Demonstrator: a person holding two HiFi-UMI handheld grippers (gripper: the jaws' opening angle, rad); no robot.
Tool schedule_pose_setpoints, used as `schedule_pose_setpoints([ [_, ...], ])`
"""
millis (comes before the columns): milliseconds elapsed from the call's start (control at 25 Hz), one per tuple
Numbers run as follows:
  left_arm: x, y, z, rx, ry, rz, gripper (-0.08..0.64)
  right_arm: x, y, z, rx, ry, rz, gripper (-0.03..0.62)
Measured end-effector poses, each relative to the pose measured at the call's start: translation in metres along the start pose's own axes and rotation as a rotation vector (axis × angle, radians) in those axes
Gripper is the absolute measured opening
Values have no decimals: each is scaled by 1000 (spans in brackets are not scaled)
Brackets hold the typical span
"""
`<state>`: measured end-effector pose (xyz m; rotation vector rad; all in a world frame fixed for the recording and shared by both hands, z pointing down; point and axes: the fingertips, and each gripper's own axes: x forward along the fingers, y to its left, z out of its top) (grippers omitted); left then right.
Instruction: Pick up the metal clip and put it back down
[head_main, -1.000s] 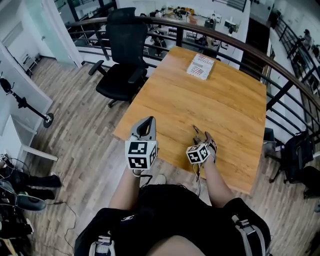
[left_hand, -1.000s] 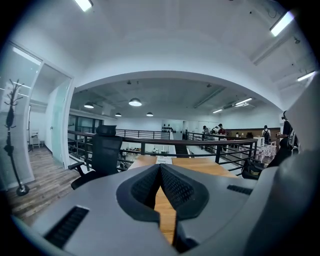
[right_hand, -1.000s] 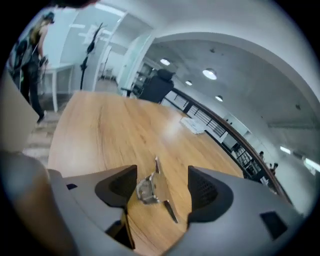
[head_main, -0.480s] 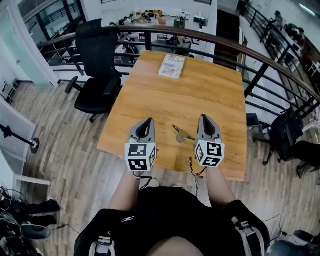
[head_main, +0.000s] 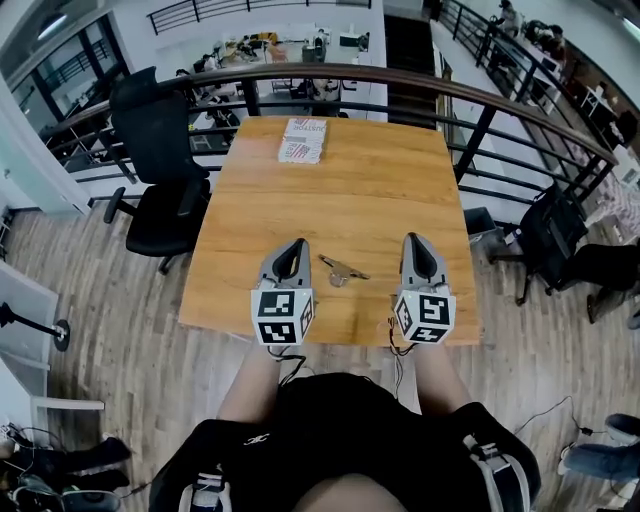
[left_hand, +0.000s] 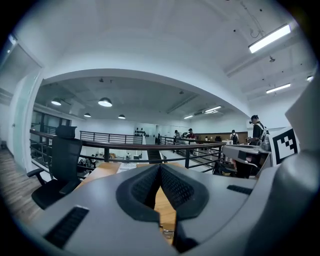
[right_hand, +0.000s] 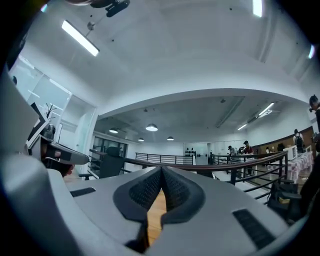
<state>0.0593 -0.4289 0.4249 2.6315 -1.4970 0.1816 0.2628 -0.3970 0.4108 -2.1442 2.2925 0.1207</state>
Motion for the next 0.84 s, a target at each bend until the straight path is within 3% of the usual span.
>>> schedule_pose_setpoints([
  [440, 4, -12, -2, 5, 6, -21, 15, -6, -8, 0, 10, 1, -11, 14],
  [840, 11, -10, -1, -4, 17, -2, 15, 4, -2, 5, 15, -26, 57, 14],
])
